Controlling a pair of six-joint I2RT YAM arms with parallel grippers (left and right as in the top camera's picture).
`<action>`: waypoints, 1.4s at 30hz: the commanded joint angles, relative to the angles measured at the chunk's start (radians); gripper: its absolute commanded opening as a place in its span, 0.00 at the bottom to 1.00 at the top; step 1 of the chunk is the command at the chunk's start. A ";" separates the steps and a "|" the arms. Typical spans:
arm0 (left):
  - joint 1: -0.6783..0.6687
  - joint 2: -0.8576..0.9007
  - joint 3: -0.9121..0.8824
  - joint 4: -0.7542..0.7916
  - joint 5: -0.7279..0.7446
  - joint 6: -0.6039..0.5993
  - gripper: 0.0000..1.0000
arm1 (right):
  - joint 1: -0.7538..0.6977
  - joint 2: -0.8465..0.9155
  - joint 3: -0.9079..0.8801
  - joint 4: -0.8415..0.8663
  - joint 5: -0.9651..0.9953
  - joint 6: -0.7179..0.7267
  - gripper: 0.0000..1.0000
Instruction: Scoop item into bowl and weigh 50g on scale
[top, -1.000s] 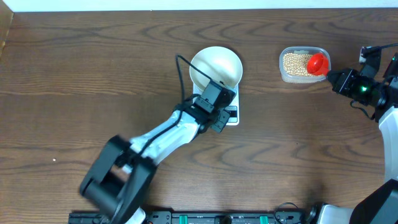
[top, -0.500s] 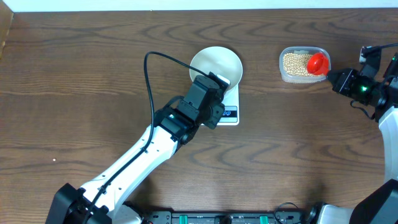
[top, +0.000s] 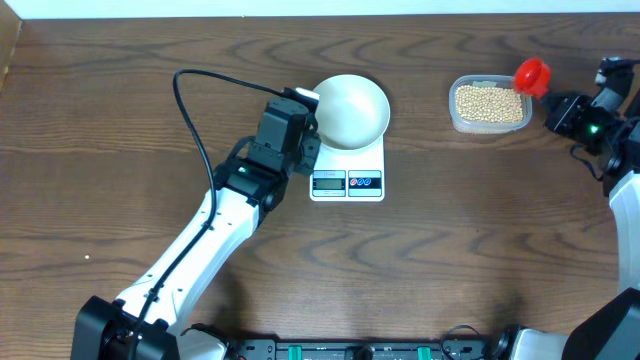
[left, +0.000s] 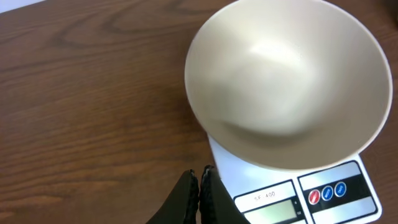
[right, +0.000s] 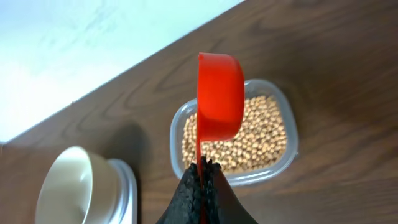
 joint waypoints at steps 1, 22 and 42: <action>0.000 0.002 0.000 -0.016 0.048 0.003 0.07 | -0.001 -0.012 0.022 0.005 0.054 0.059 0.01; -0.203 0.136 -0.003 -0.097 0.216 0.004 0.08 | 0.000 -0.012 0.022 -0.109 0.052 0.006 0.01; -0.239 0.335 -0.003 0.070 0.087 0.052 0.07 | -0.001 -0.012 0.022 -0.179 0.056 -0.080 0.01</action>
